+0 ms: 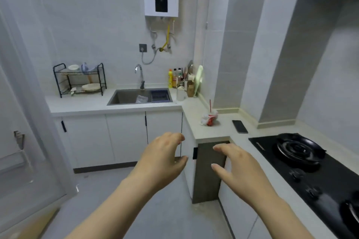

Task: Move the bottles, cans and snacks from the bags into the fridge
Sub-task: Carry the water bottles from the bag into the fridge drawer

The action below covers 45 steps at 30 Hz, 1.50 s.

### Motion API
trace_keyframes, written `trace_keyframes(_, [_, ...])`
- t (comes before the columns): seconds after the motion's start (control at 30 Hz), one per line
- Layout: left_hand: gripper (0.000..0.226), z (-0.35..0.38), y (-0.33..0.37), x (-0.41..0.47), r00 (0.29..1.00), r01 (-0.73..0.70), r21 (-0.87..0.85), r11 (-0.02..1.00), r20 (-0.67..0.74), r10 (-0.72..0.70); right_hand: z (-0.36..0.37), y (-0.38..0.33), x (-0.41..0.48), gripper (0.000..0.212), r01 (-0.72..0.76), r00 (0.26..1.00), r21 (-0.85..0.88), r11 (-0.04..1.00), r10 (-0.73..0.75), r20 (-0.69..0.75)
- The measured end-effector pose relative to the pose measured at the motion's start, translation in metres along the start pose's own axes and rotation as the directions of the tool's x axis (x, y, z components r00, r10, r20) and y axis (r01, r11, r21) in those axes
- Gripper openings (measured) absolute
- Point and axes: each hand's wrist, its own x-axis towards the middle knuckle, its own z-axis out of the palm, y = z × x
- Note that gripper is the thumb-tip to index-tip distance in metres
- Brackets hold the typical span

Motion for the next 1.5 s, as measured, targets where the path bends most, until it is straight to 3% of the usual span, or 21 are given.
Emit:
trace_keyframes(0.27, [0.044, 0.088, 0.130, 0.026, 0.962, -0.229, -0.153, 0.961, 0.117, 0.248, -0.059, 0.103, -0.099, 0.042, -0.337, 0.934, 0.038, 0.941, 0.339, -0.114])
trace_keyframes(0.73, [0.036, 0.216, 0.339, -0.005, 0.822, -0.368, -0.438, 0.820, 0.259, 0.507, -0.146, 0.229, -0.278, 0.038, -0.704, 0.656, 0.116, 0.701, 0.704, -0.272])
trace_keyframes(1.1, [0.038, 0.285, 0.449, -0.014, 0.629, -0.439, -0.586, 0.681, 0.341, 0.699, -0.189, 0.269, -0.368, 0.037, -0.859, 0.372, 0.196, 0.473, 0.839, -0.397])
trace_keyframes(1.5, [0.039, 0.341, 0.494, -0.017, 0.346, -0.442, -0.731, 0.520, 0.396, 0.851, -0.178, 0.261, -0.409, 0.039, -0.935, 0.052, 0.296, 0.195, 0.901, -0.432])
